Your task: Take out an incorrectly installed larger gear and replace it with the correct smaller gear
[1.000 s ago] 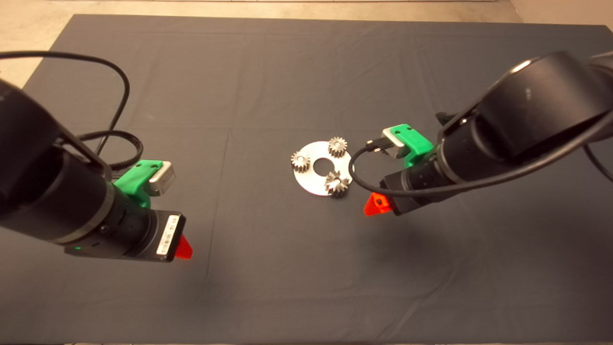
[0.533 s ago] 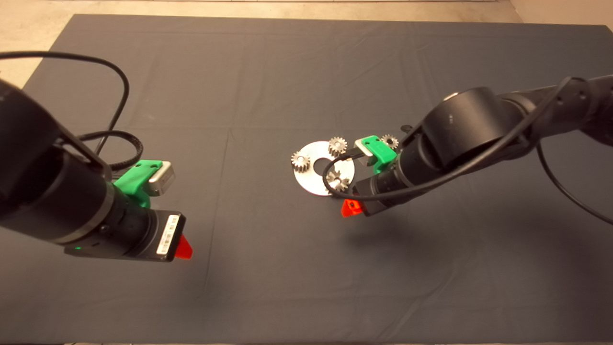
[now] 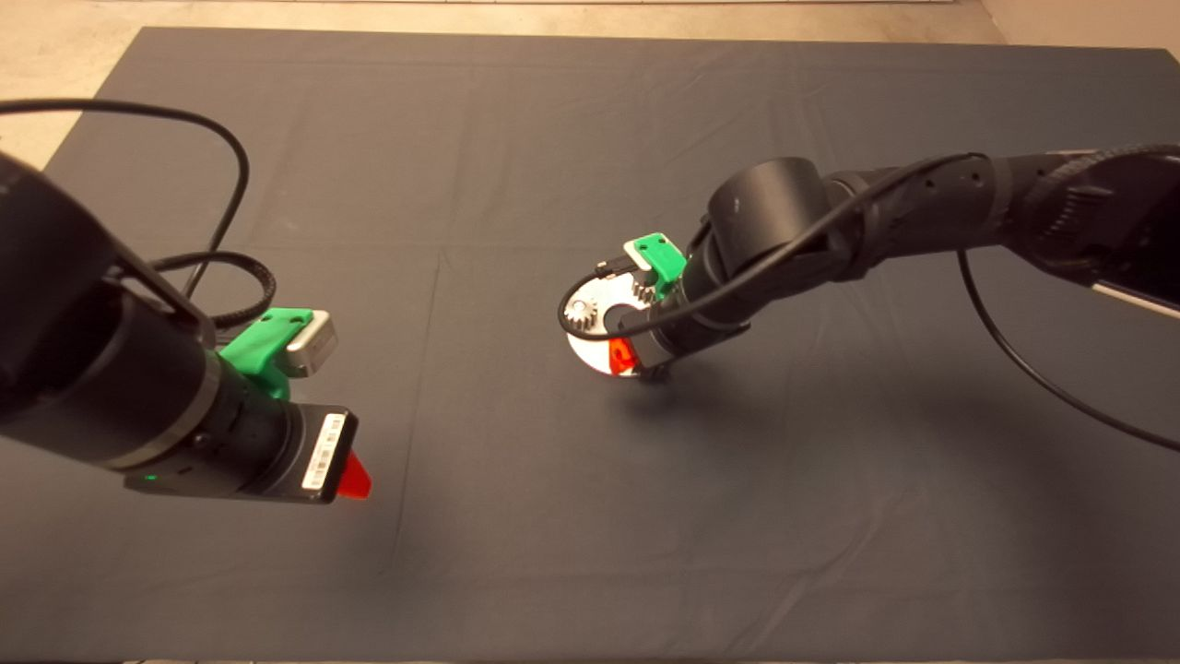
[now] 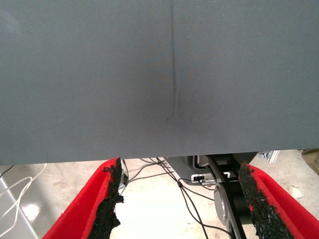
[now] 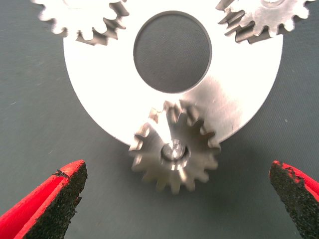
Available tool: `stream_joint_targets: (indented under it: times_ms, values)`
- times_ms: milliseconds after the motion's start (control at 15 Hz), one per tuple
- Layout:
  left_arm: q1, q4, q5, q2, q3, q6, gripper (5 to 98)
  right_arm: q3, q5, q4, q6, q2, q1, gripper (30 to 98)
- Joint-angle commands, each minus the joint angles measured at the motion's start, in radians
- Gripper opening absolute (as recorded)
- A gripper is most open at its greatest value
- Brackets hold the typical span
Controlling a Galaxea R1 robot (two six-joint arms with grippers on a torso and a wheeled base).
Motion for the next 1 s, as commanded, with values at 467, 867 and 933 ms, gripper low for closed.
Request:
stream_joint_targets:
  times_ms: [467, 867, 933]
  values:
    - [-0.009, 0.009, 0.132, -0.002, 0.013, -0.006, 59.2, -0.105, -0.127, -0.082, -0.075, 0.033, -0.054, 97.0]
    - [-0.009, 0.01, 0.132, 0.0, 0.013, -0.006, 59.2, -0.106, -0.127, -0.09, -0.075, 0.048, -0.054, 97.0]
    - [-0.008, 0.009, 0.132, -0.002, 0.013, -0.006, 59.2, -0.106, -0.127, -0.09, -0.075, 0.05, -0.054, 96.0]
